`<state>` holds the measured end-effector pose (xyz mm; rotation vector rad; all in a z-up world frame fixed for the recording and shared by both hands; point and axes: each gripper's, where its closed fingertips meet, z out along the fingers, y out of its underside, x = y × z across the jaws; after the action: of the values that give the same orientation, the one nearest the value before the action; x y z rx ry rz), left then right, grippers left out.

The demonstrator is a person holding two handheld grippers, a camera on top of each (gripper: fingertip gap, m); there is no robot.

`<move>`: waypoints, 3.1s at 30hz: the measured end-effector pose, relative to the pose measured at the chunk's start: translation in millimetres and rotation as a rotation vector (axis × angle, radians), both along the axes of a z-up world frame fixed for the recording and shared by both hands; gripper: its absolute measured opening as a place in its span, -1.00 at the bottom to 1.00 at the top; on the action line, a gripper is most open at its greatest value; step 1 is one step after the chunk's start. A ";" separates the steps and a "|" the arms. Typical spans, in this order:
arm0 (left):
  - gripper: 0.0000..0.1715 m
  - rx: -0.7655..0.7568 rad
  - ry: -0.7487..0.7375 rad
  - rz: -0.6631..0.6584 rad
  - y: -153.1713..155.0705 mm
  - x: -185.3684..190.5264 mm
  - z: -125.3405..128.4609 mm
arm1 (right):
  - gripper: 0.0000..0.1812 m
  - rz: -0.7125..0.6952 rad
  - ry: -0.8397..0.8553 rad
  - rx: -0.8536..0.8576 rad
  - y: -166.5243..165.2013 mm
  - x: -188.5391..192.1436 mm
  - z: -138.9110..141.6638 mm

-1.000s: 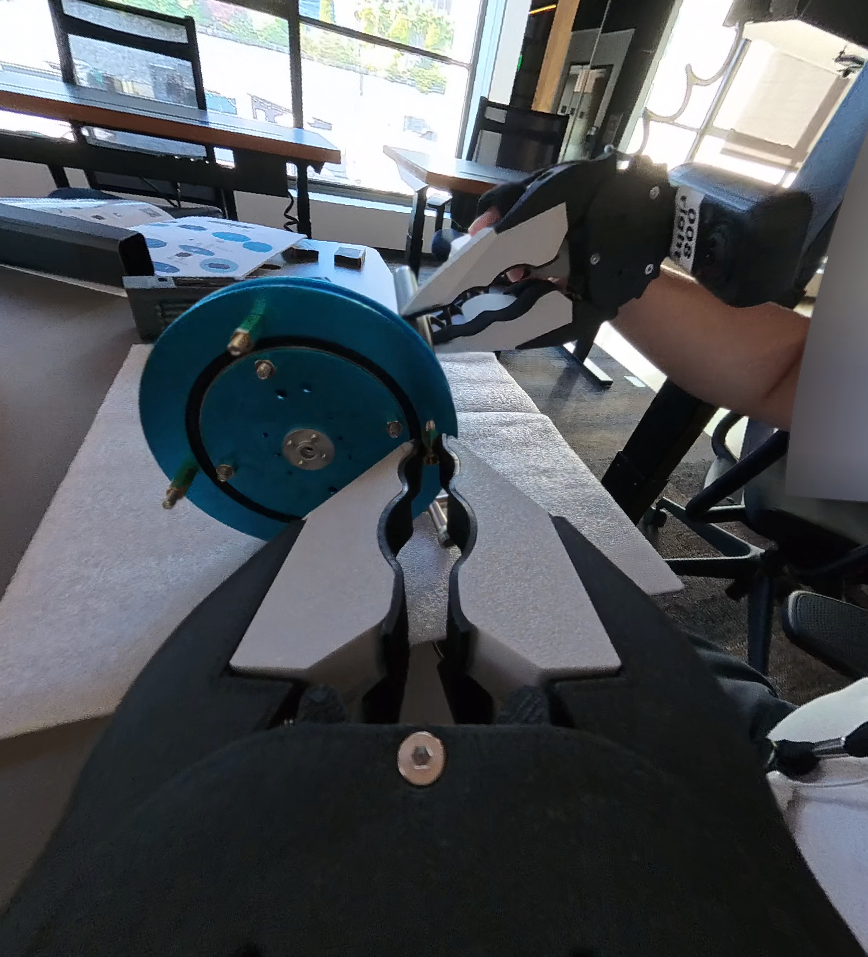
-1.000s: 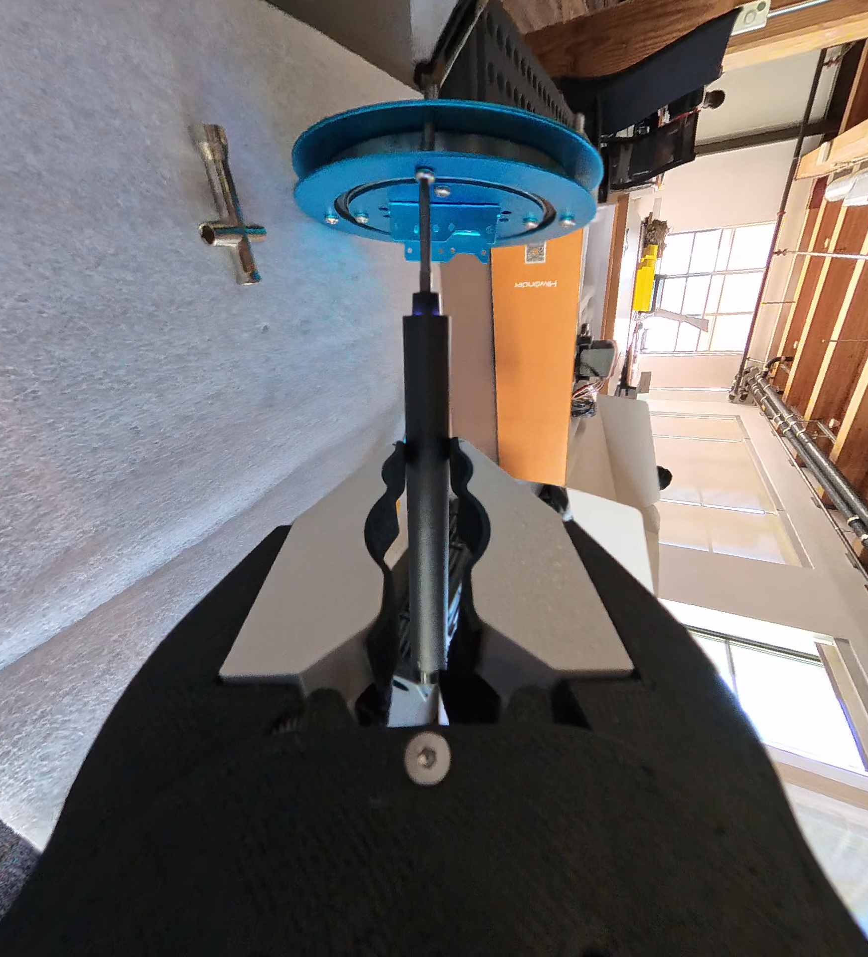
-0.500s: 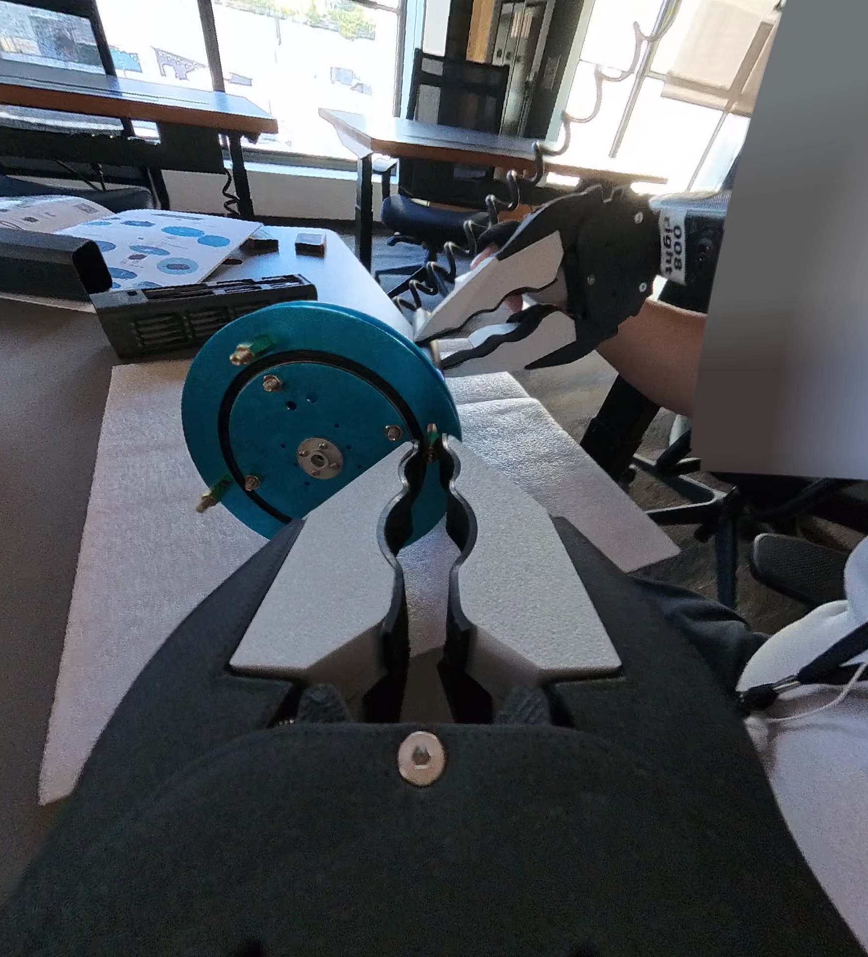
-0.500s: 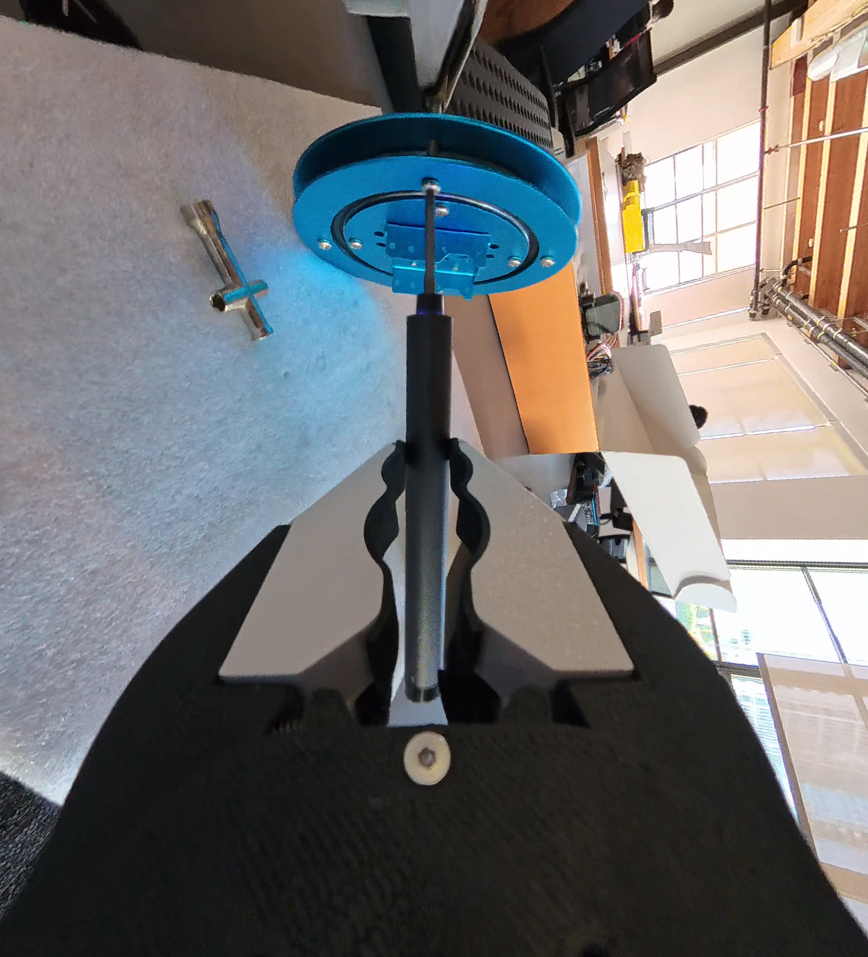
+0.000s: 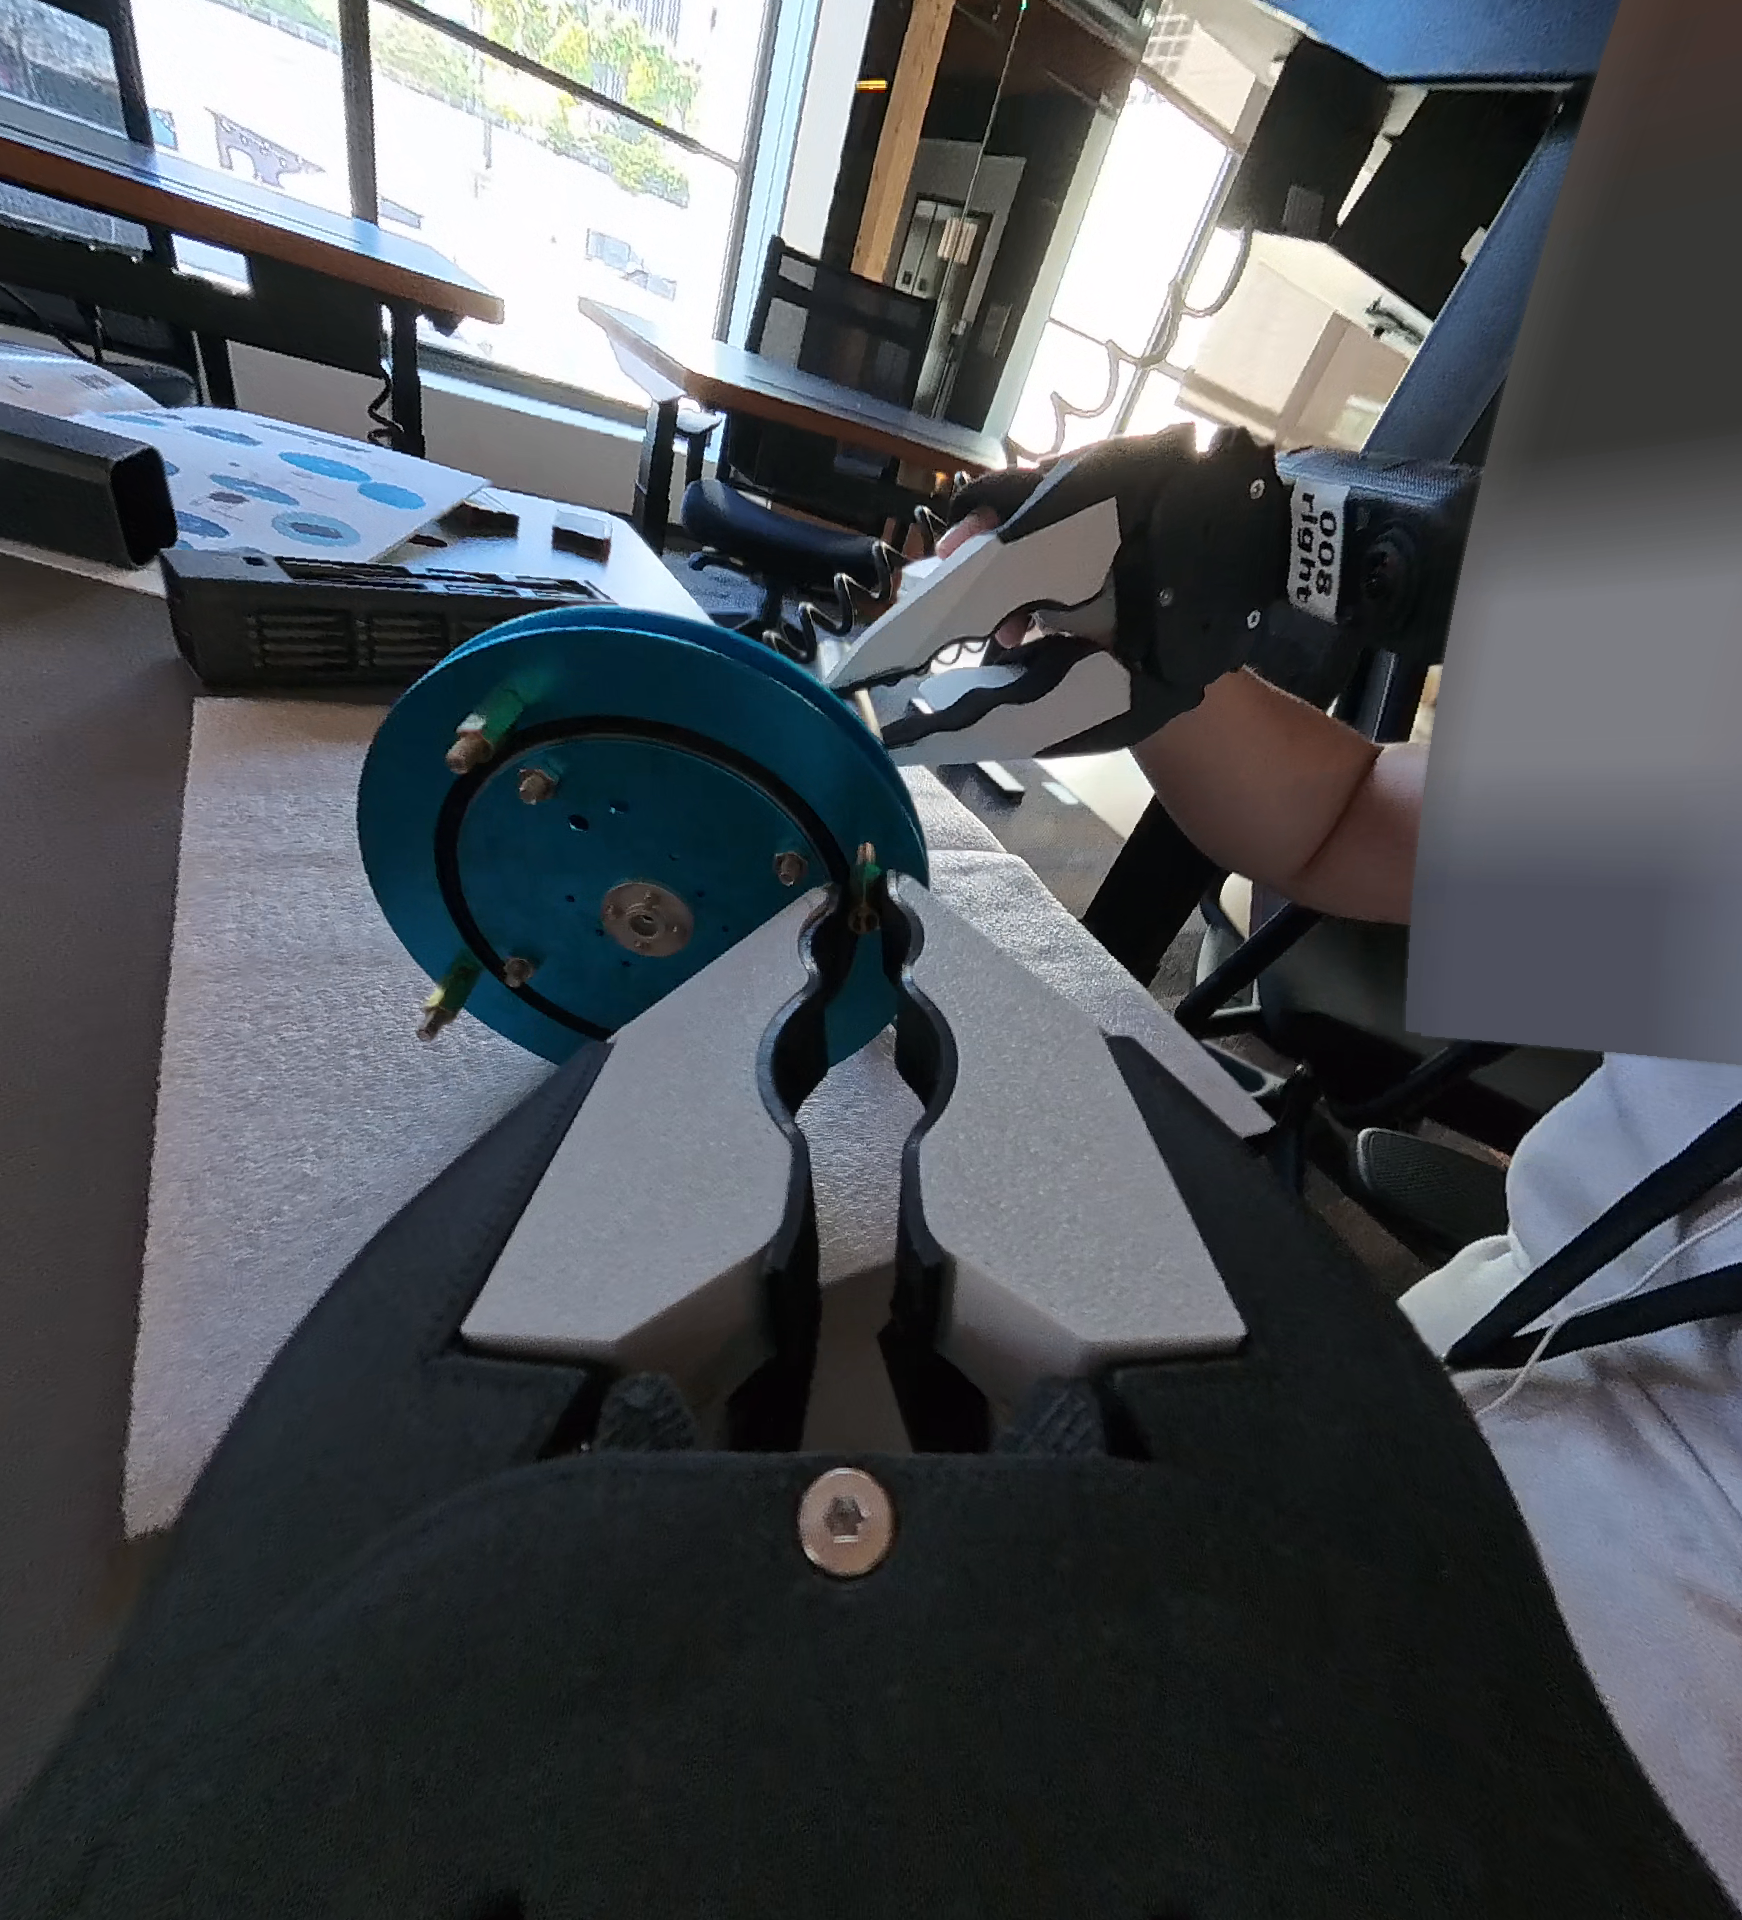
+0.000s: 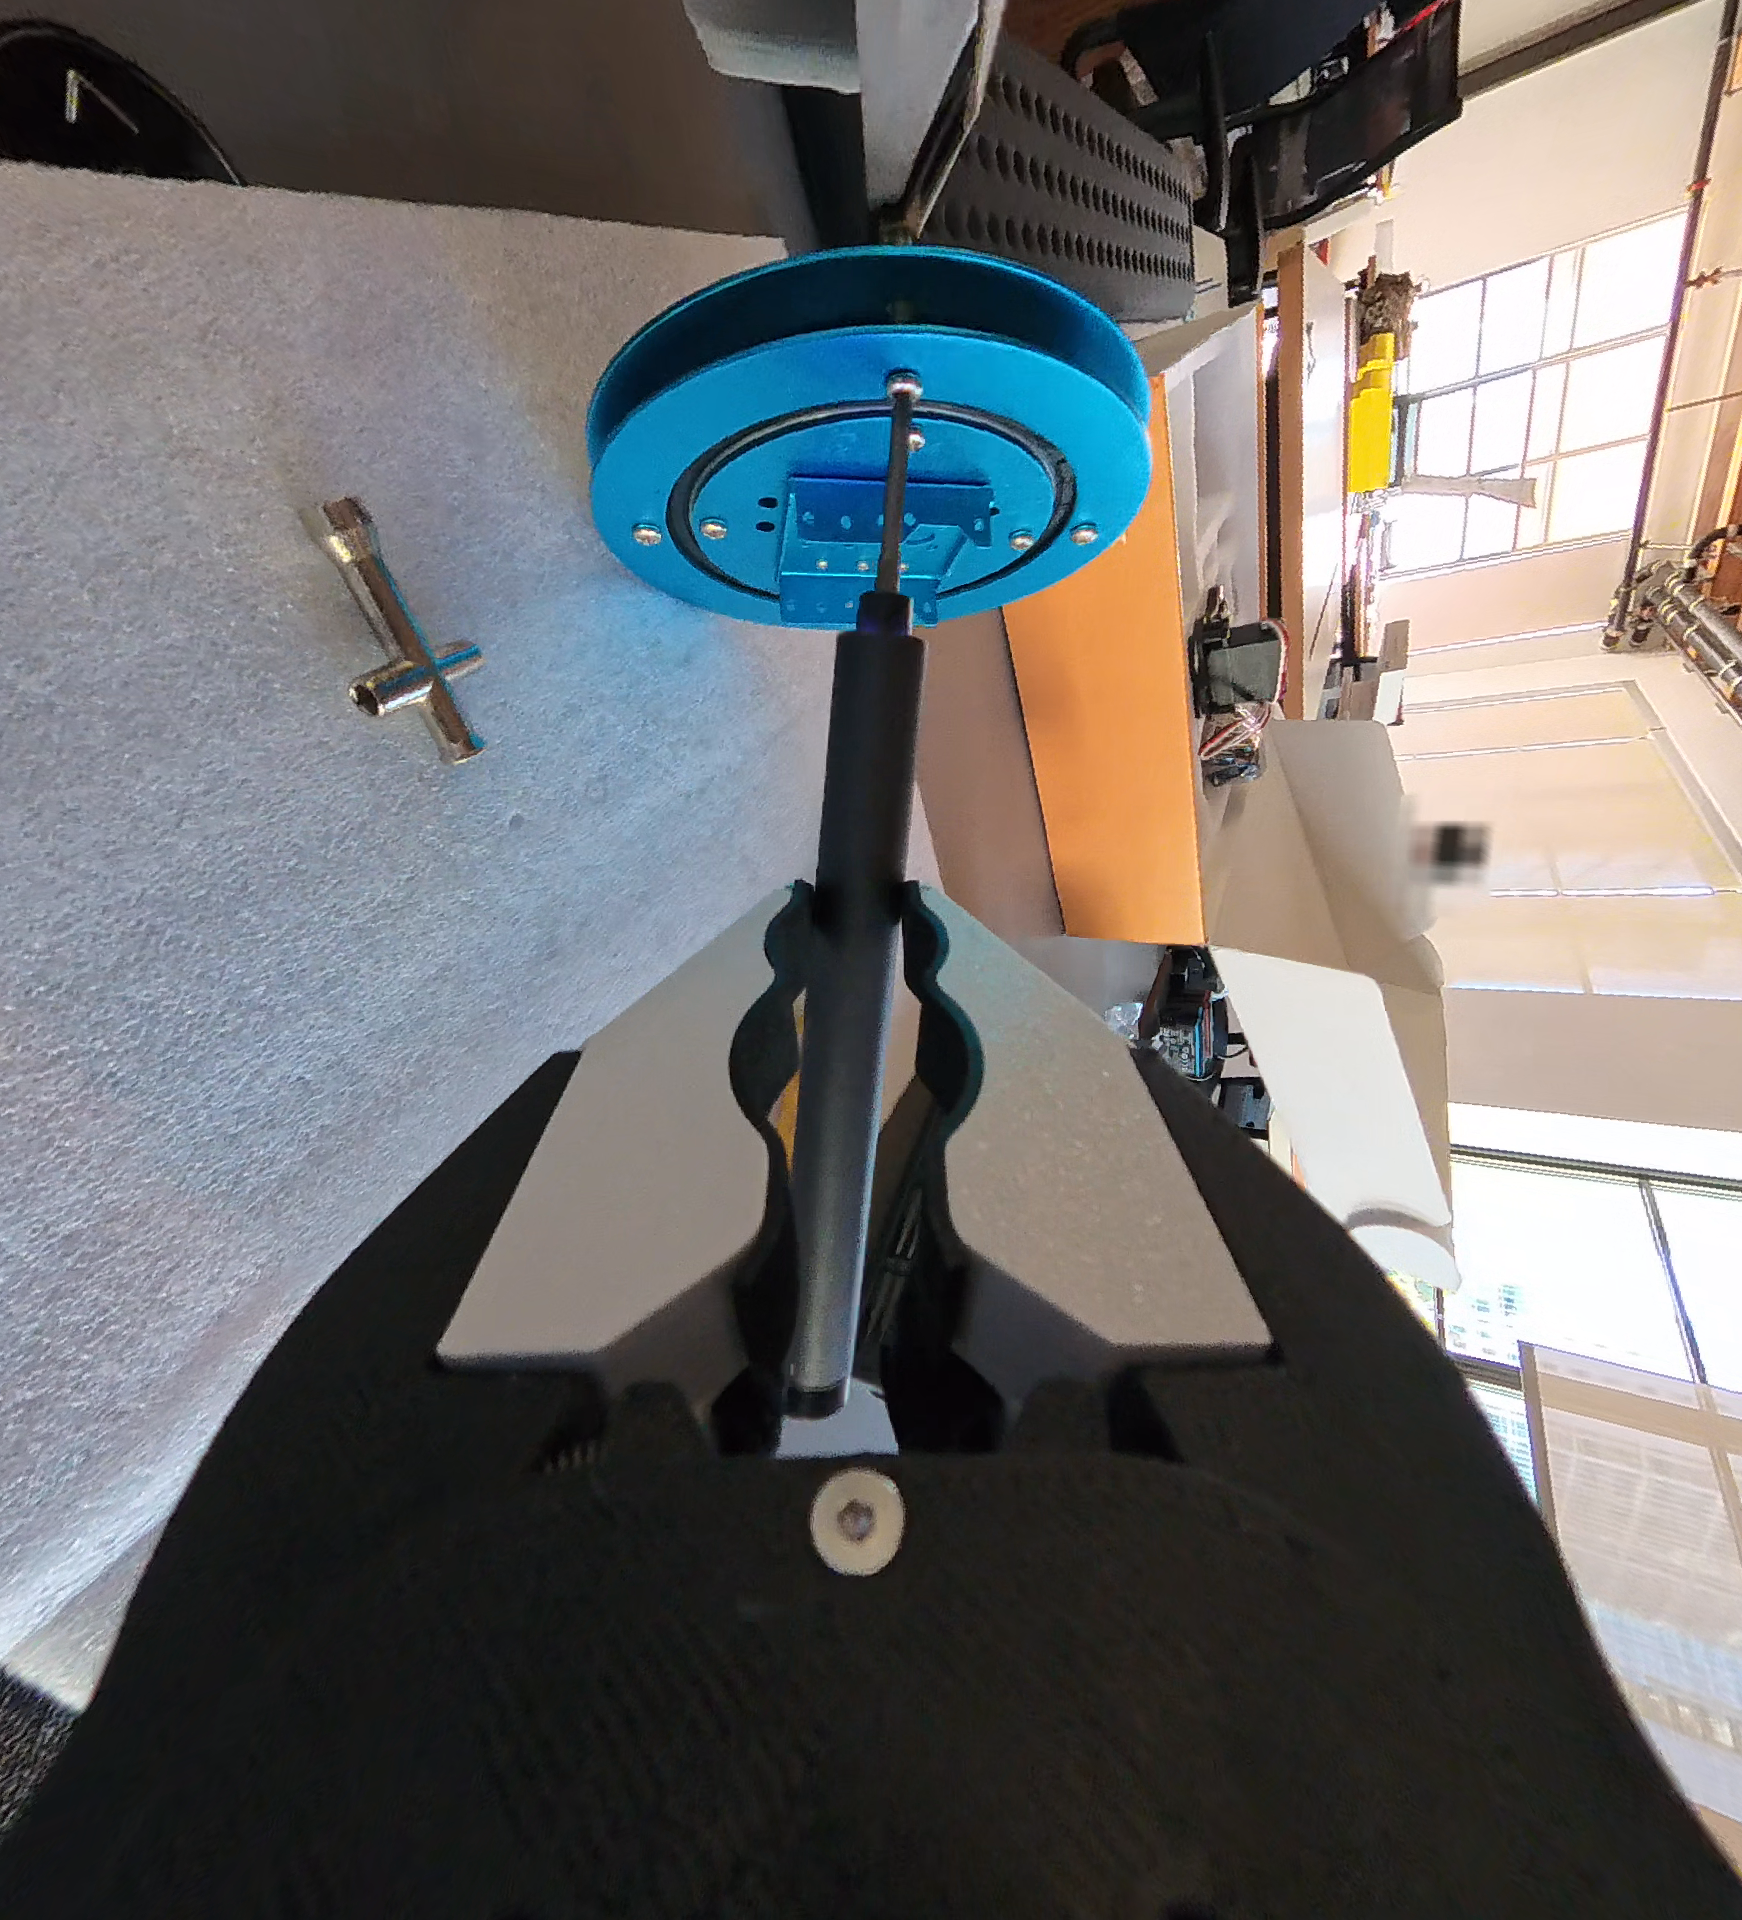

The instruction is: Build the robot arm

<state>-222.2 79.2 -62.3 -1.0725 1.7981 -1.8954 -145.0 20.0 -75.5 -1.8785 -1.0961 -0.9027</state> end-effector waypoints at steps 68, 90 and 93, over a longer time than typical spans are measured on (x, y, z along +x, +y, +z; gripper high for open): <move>-0.95 -0.380 0.161 0.207 10.0 26.1 7.4 | -0.84 0.086 -0.095 -0.143 36.4 41.0 22.6; -0.95 -0.294 0.178 0.215 6.2 27.4 6.0 | -0.85 0.112 -0.181 -0.166 32.7 40.6 34.5; -0.95 -0.291 0.176 0.220 6.0 26.7 5.7 | -0.85 0.123 -0.178 -0.157 35.1 41.0 33.7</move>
<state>-195.5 85.2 -56.6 -1.5120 1.4419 -2.0179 -104.0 55.2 -41.7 -1.8586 -1.4109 -0.9508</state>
